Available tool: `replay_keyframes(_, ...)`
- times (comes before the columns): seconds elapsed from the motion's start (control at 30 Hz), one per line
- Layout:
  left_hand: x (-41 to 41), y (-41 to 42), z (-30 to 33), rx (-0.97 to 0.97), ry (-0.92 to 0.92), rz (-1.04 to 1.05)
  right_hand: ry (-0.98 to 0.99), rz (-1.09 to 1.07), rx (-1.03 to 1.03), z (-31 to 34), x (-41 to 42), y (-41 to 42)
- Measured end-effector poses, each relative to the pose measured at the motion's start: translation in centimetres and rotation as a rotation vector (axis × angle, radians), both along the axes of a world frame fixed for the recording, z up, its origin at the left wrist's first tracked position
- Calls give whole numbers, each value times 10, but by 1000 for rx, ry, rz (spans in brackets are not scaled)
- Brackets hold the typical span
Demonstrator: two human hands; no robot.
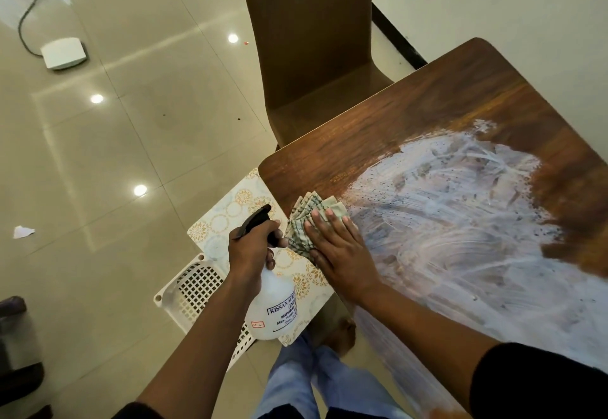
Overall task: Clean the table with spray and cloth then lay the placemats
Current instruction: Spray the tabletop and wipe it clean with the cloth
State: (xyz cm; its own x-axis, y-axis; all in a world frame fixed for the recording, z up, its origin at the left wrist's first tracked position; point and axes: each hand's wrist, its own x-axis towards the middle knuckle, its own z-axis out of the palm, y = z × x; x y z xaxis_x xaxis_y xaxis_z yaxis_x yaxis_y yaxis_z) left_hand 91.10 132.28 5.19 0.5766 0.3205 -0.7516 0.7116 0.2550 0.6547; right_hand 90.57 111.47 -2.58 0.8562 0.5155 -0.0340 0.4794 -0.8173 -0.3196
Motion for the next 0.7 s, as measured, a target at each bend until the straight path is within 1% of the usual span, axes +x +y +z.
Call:
replay_keyframes(0.17,-4,2,5,16,-29,-32,29,2,-38,4,43,30)
replay_keyframes(0.3,-13,1,5,39,-46,-86,46,-60,-44,9,62,51)
replay_keyframes(0.4,-23,2,2,42,-46,-152,54,-49,-42,7,48,43)
replay_keyframes(0.5,-36,0,1,0,-68,-214,52,-30,-39,3,26,18)
replay_keyframes(0.6,-49,-1,-3,-33,-56,-269,41,-90,-43,2,-9,-14)
replay_keyframes(0.7,-60,-2,-10,-31,-30,-364,81,-183,-84,2,-46,-46)
